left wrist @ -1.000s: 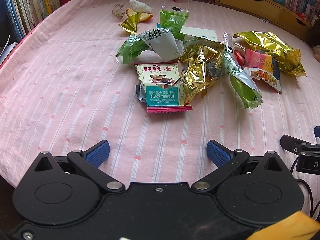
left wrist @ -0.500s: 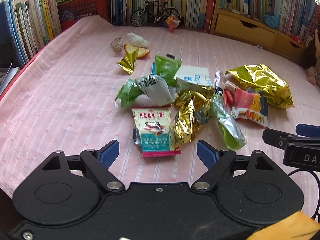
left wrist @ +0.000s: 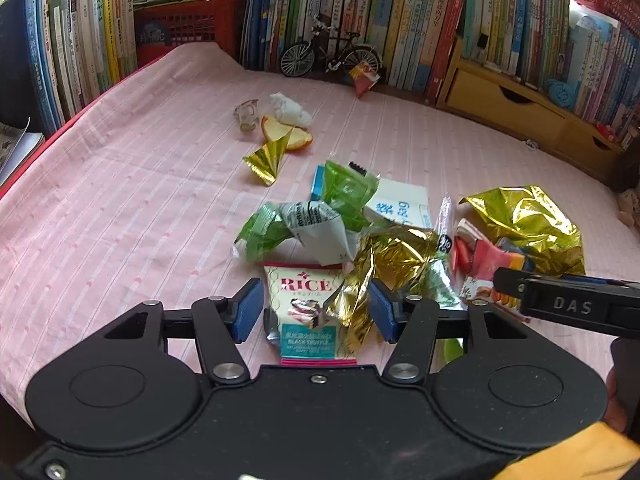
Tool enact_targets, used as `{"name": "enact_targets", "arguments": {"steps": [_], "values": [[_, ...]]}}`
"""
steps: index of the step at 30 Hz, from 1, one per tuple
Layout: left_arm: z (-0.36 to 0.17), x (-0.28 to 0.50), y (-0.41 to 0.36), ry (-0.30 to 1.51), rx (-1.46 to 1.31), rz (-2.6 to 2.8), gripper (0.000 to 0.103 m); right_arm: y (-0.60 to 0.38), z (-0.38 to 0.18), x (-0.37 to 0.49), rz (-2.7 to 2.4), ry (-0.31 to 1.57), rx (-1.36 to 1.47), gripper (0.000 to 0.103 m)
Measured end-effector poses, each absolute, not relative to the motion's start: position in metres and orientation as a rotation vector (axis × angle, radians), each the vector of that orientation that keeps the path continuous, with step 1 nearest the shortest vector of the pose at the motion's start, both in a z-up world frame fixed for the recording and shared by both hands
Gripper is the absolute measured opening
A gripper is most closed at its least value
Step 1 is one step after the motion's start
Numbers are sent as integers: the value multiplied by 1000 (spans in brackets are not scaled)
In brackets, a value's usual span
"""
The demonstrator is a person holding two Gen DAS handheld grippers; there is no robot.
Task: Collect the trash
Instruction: 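Grasp the gold foil wrapper with the left gripper while the right grasps the macaron packet, then lift both held wrappers and carry them down below the bed edge to the bin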
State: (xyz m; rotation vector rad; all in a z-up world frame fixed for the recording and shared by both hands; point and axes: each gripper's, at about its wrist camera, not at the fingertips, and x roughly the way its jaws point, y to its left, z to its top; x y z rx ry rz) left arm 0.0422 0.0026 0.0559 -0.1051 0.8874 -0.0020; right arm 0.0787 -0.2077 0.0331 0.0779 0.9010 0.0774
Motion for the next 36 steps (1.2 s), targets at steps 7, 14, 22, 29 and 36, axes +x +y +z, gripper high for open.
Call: {"name": "enact_targets", "arguments": {"steps": [7, 14, 22, 29, 36], "values": [[52, 60, -12, 904, -87, -43, 53, -203, 24, 93, 109, 943, 82, 87], [35, 78, -17, 987, -131, -92, 23, -201, 21, 94, 154, 976, 100, 61], [43, 68, -22, 967, -150, -123, 15, -201, 27, 80, 185, 990, 129, 35], [72, 56, -12, 932, -158, -130, 14, -208, 33, 76, 88, 952, 175, 74], [91, 45, 3, 910, -122, -141, 14, -195, 13, 109, 36, 1065, 178, 72]]}}
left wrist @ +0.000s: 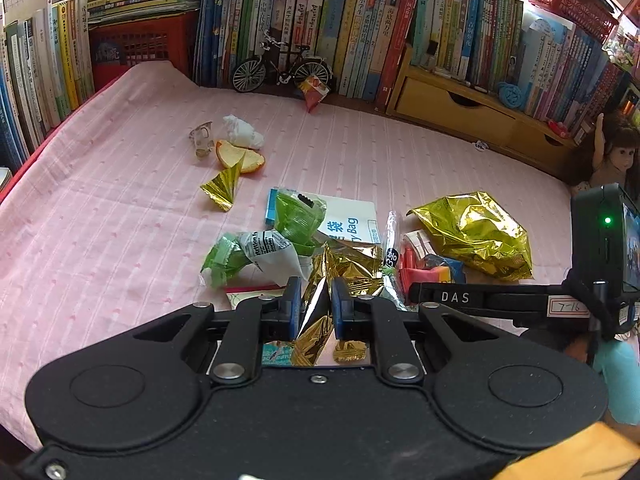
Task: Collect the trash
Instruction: 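Lift both held wrappers and carry them down below the bed edge to the bin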
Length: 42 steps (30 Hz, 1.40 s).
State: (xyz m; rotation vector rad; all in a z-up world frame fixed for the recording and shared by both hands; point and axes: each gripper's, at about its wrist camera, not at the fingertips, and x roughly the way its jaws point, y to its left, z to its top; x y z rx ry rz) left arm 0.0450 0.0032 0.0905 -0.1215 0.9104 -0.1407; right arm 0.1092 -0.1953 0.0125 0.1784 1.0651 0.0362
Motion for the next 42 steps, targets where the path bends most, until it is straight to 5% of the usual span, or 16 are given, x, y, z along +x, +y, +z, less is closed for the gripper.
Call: {"name": "enact_targets", "arguments": {"steps": [5, 7, 12, 42], "values": [[93, 36, 15, 913, -146, -123, 15, -191, 23, 96, 89, 1033, 173, 53], [95, 31, 17, 911, -148, -122, 15, -191, 28, 88, 93, 1032, 164, 29], [107, 14, 23, 896, -152, -132, 15, -197, 45, 64, 78, 1030, 175, 16], [127, -151, 128, 879, -206, -178, 15, -127, 114, -136, 107, 918, 181, 16]]}}
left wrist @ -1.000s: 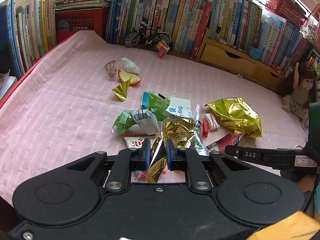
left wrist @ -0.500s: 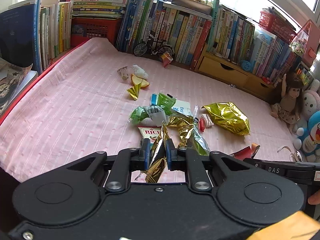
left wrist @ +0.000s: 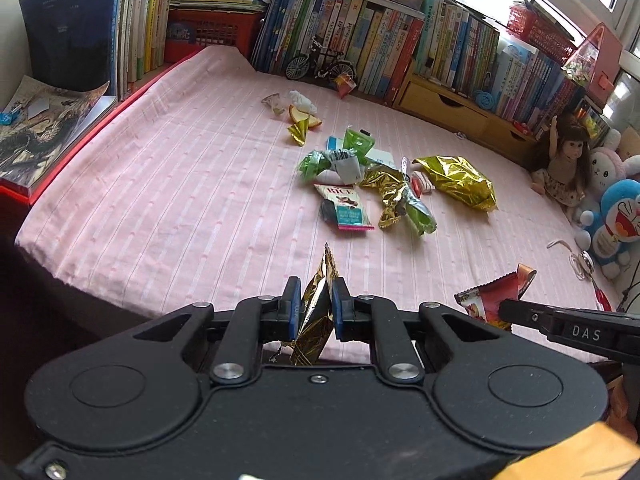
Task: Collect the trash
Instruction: 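Lift both held wrappers and carry them down below the bed edge to the bin, then open both grippers to drop the wrappers into the bin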
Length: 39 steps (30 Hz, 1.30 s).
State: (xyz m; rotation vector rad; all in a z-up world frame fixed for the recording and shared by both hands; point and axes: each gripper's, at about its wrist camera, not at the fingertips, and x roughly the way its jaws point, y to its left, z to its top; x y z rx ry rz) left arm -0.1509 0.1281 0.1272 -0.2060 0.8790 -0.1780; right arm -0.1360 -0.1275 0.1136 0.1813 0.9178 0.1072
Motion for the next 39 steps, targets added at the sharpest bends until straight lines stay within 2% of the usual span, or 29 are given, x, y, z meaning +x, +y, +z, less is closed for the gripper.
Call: {"name": "enact_targets", "arguments": {"steps": [10, 18, 28, 33, 39], "values": [[117, -199, 131, 940, -277, -41, 15, -134, 98, -169, 230, 976, 227, 16], [94, -231, 125, 1034, -252, 13, 15, -132, 61, -190, 284, 1067, 320, 16], [15, -209, 113, 1155, -162, -64, 16, -106, 1, -178, 255, 1180, 330, 18], [-16, -201, 113, 1197, -203, -65, 16, -91, -29, -172, 241, 1242, 333, 18], [-30, -190, 117, 1217, -215, -71, 19, -79, -45, -168, 222, 1280, 360, 26]]}}
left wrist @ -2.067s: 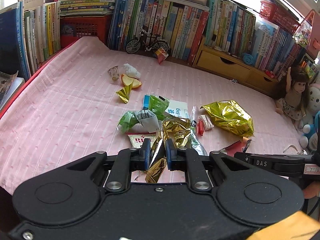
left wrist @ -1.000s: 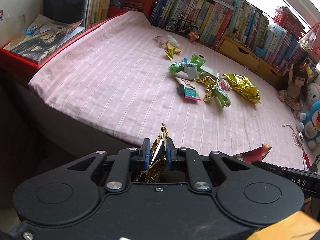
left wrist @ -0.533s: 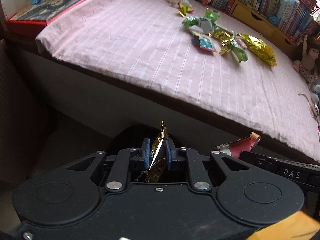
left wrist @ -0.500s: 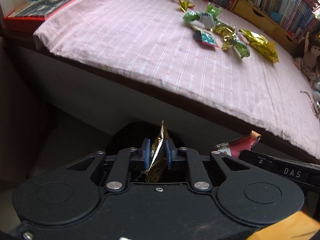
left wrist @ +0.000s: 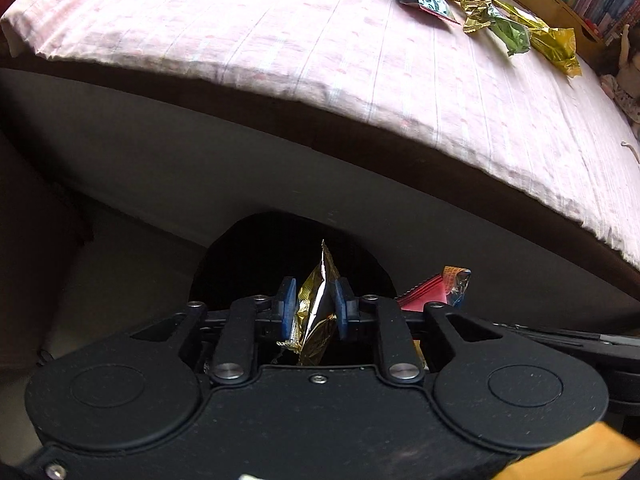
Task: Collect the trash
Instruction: 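Open both grippers to drop the wrappers into the bin, then grasp the RICE packet with the left gripper while the right grasps the green plastic wrapper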
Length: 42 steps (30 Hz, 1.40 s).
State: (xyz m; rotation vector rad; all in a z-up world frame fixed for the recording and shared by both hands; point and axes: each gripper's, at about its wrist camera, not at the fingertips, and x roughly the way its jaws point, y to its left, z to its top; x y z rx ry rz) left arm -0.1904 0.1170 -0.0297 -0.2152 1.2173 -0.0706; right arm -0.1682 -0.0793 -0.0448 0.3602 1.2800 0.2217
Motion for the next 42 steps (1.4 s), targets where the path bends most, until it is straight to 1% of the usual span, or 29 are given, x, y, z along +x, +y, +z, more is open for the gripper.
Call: {"name": "enact_targets", "arguments": {"steps": [2, 3, 4, 5, 8, 14, 18, 23, 33, 36, 40, 42], "values": [[-32, -188, 118, 1226, -222, -69, 24, -76, -45, -167, 226, 1278, 351, 34], [-32, -186, 119, 1230, -219, -69, 27, -74, -45, -167, 228, 1276, 344, 41], [-33, -185, 119, 1232, -215, -70, 40, -72, -44, -167, 228, 1273, 336, 45], [-32, -185, 119, 1230, -206, -63, 45, -71, -43, -167, 229, 1271, 331, 46], [-31, -183, 120, 1227, -195, -57, 52, -75, -40, -167, 219, 1270, 328, 47], [-29, -179, 125, 1227, -203, -51, 58, -78, -35, -167, 201, 1269, 332, 58], [-26, -180, 128, 1223, -207, -39, 60, -74, -33, -167, 196, 1264, 334, 64], [-23, -189, 134, 1220, -197, -32, 64, -72, -32, -168, 189, 1259, 339, 66], [-11, -186, 133, 1200, -183, -53, 67, -67, -20, -167, 168, 1246, 331, 68], [5, -181, 133, 1166, -181, -65, 70, -68, -8, -165, 157, 1225, 317, 68], [36, -170, 134, 1072, -172, -83, 83, -76, 19, -162, 121, 1173, 312, 68], [53, -160, 135, 1014, -172, -103, 86, -82, 36, -159, 90, 1135, 308, 69]]}}
